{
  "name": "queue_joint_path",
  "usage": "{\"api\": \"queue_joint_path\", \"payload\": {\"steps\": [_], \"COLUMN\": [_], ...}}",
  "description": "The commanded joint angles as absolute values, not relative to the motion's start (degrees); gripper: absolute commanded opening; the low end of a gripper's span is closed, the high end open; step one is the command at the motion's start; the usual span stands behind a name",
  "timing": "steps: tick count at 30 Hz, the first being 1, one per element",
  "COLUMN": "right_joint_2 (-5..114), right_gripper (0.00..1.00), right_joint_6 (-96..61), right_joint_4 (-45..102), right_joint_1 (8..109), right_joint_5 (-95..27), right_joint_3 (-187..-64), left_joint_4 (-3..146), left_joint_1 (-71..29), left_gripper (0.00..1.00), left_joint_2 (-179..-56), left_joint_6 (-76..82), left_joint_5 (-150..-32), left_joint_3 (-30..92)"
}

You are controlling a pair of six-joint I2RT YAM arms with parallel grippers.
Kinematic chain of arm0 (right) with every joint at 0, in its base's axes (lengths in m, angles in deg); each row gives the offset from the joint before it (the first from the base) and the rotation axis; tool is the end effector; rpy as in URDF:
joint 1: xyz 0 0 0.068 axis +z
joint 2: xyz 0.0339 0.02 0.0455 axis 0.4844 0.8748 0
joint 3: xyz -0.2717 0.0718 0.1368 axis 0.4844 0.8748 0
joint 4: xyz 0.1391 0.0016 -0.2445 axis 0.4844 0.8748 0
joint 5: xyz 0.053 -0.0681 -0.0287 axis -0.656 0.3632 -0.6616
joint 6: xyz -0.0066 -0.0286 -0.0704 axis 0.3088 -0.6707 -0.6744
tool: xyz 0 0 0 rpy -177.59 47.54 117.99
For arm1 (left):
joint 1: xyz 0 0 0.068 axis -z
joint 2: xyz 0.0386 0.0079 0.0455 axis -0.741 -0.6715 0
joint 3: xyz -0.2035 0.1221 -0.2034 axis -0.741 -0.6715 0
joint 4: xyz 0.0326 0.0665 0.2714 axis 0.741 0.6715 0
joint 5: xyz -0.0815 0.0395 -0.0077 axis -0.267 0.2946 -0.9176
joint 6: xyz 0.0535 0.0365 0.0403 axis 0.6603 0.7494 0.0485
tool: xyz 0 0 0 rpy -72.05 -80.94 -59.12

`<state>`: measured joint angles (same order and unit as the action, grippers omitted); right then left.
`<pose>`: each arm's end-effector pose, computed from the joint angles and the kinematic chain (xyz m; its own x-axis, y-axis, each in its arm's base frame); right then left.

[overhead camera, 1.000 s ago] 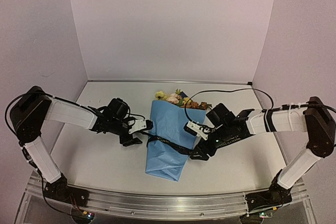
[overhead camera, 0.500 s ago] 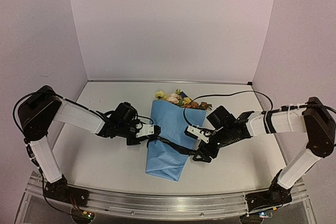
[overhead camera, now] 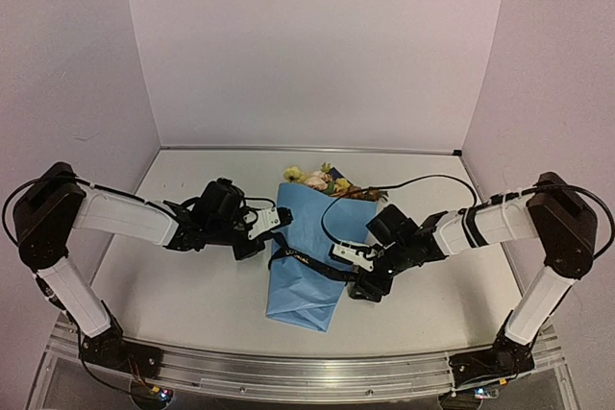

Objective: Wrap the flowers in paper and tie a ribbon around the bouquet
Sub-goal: Pick up the ribbon from the folded bouquet.

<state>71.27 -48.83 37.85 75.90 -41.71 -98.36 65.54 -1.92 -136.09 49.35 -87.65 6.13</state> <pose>0.2265 0.2680 0.1357 -0.2008 -0.8031 -0.5610 -0.9701 0.2427 -0.0002 0.2579 -0.2735 0.1772 0.0730 0.7401 -0.6685 0.8735 0.2760 0.4010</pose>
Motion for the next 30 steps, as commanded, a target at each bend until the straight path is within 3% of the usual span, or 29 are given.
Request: {"api": "queue_joint_path", "payload": {"steps": [1, 19, 30], "right_joint_2": [74.0, 77.9, 78.9], "right_gripper": [0.72, 0.51, 0.14], "right_joint_6": [-50.2, -53.5, -53.2], "right_joint_4": [31.6, 19.0, 16.7], "right_joint_1": [77.3, 79.9, 79.8], "right_joint_5": [-36.0, -21.3, -16.6], "right_joint_3": [-99.6, -97.8, -98.0], "left_joint_4": [62.3, 62.8, 61.0], "left_joint_1": [-1.4, -1.3, -1.7], "left_gripper": [0.0, 0.0, 0.0], "left_joint_2": [-132.2, -127.5, -127.7], "left_joint_6": [44.2, 44.6, 46.1], "left_joint_5": [-86.4, -84.8, -83.5], "left_joint_3": [3.9, 3.3, 1.5]}}
